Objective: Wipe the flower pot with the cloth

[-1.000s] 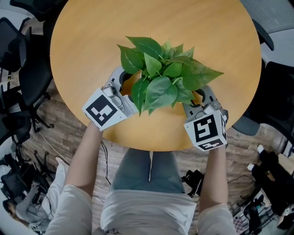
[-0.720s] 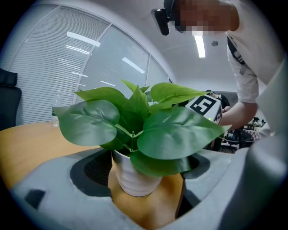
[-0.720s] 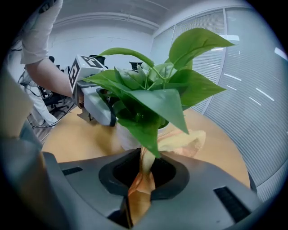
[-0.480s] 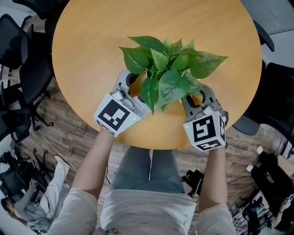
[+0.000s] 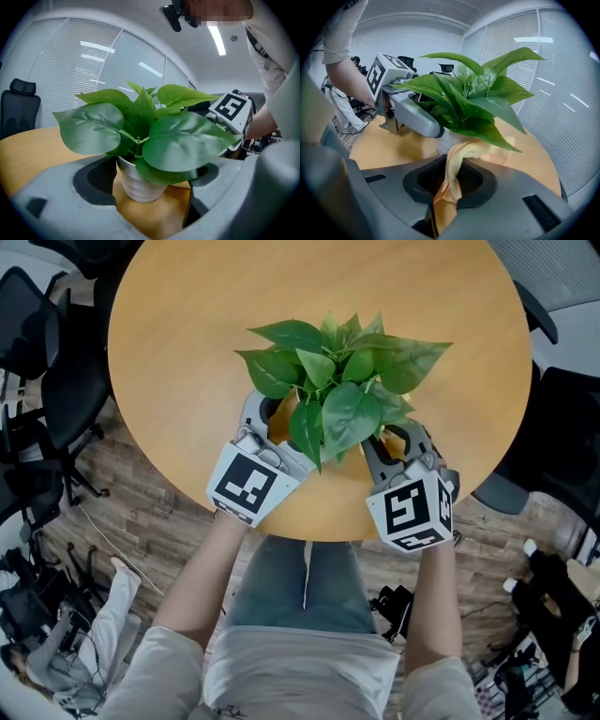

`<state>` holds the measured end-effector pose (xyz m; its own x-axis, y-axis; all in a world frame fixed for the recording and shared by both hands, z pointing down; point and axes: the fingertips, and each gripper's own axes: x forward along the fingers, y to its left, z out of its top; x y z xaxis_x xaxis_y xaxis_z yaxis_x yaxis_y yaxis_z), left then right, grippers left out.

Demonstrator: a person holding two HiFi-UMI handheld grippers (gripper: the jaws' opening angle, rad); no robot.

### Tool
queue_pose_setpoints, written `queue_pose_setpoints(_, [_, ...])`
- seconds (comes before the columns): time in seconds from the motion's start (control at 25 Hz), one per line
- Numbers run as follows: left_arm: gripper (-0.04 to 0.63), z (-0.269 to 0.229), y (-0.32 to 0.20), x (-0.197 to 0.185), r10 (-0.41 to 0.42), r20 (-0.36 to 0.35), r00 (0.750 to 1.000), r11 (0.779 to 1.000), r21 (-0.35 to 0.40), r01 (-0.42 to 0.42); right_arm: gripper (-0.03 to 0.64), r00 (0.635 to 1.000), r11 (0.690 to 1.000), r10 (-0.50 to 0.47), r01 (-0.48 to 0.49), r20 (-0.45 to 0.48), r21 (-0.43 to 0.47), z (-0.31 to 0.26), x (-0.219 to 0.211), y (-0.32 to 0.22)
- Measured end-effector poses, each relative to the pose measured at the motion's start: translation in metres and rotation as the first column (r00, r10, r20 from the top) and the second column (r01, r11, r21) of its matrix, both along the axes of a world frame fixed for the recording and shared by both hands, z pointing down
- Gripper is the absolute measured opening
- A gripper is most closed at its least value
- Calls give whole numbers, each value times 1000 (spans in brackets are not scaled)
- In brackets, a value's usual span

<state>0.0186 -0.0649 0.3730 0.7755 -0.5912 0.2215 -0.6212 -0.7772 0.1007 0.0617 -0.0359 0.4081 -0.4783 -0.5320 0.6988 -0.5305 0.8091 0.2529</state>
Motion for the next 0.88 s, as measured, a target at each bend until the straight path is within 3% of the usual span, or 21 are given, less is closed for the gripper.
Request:
queue_pose_setpoints(0.6, [445, 1, -1, -2, -42, 4, 999, 999, -9, 43, 53, 996, 996, -84, 84, 2, 0, 1, -21, 22])
queue_pose_setpoints(0.88, [446, 2, -1, -2, -31, 7, 999, 999, -11, 31, 52, 997, 997, -68, 69, 48, -24, 1, -18, 23])
